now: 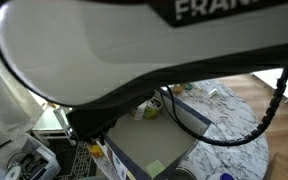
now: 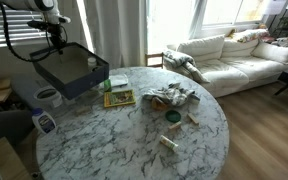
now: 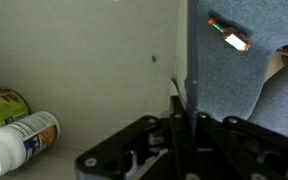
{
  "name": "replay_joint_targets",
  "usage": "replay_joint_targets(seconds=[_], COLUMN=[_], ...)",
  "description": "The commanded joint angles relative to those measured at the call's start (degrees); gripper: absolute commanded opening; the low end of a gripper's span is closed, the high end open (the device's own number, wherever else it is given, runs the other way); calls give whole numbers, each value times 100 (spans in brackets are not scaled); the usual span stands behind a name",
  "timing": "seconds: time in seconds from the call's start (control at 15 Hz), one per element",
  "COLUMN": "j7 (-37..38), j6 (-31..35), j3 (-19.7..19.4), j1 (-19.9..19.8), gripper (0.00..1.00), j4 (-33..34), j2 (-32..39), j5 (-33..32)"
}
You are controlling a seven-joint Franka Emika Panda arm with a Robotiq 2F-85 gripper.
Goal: Pick up the white and orange bottle and put it in the shoe box, pick up the yellow bottle with a foil top from the table and put it in the shoe box, pick up the shoe box and put it on top of the crisper drawer
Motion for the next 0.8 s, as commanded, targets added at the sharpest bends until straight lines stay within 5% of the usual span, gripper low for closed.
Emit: replay_joint_targets(seconds=[0.0,0.73], j7=[-93,-187], j6=[-94,-138], j3=[-52,-93], j1=[124,191], gripper=[1,1], j4=[367,565], j2=[244,486], j5=[-141,-100])
